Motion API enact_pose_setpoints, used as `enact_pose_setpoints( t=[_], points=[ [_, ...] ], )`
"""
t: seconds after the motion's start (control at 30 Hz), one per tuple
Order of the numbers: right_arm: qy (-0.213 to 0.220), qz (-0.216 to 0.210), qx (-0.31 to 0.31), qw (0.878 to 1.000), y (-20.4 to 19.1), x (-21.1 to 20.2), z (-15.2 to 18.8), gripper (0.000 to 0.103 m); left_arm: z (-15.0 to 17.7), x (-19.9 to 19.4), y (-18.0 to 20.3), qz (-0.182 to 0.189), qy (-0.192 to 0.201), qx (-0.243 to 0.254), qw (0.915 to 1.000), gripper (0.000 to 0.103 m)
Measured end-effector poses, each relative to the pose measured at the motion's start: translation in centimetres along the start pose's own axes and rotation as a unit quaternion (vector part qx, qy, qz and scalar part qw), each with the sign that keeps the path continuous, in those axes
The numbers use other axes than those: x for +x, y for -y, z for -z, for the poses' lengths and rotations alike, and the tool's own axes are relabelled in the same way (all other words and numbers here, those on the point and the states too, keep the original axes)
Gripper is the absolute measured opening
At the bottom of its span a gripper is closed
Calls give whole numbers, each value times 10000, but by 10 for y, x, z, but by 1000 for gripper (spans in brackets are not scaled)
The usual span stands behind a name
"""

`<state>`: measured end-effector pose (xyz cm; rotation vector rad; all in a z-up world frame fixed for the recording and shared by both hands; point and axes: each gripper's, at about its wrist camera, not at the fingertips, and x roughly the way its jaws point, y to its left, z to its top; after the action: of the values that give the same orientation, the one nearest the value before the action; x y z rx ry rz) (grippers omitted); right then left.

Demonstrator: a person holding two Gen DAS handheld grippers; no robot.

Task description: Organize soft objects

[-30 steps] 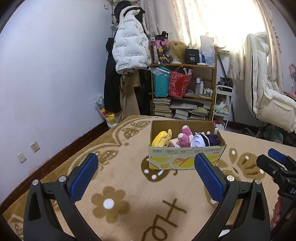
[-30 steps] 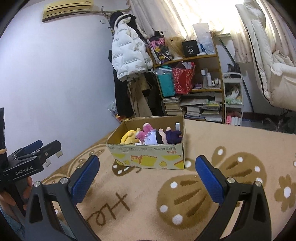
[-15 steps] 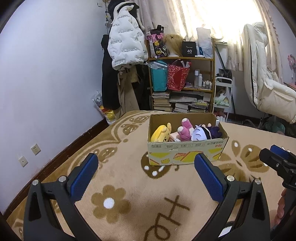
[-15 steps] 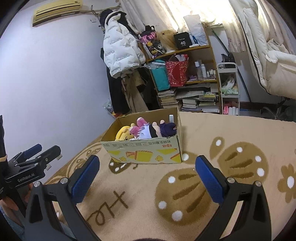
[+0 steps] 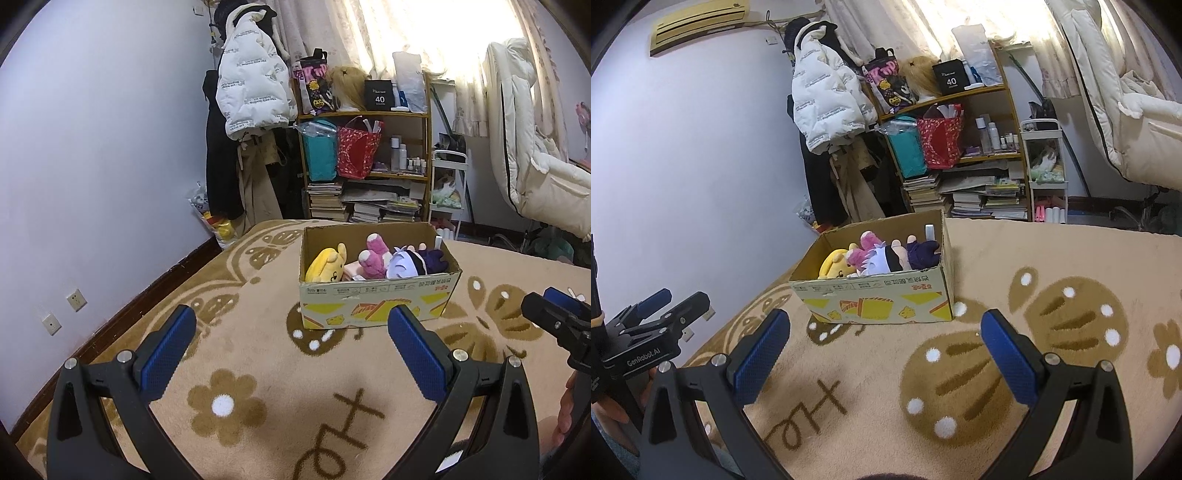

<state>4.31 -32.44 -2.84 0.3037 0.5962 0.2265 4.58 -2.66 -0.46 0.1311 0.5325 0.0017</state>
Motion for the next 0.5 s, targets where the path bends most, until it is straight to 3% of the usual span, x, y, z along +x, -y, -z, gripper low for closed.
enact_pose_setpoints(
  t=[0.5],
  points=[
    [1,-3,-108,9999,-3,-2,0,103,2,2,-3,88,-47,5,10000,103]
  ],
)
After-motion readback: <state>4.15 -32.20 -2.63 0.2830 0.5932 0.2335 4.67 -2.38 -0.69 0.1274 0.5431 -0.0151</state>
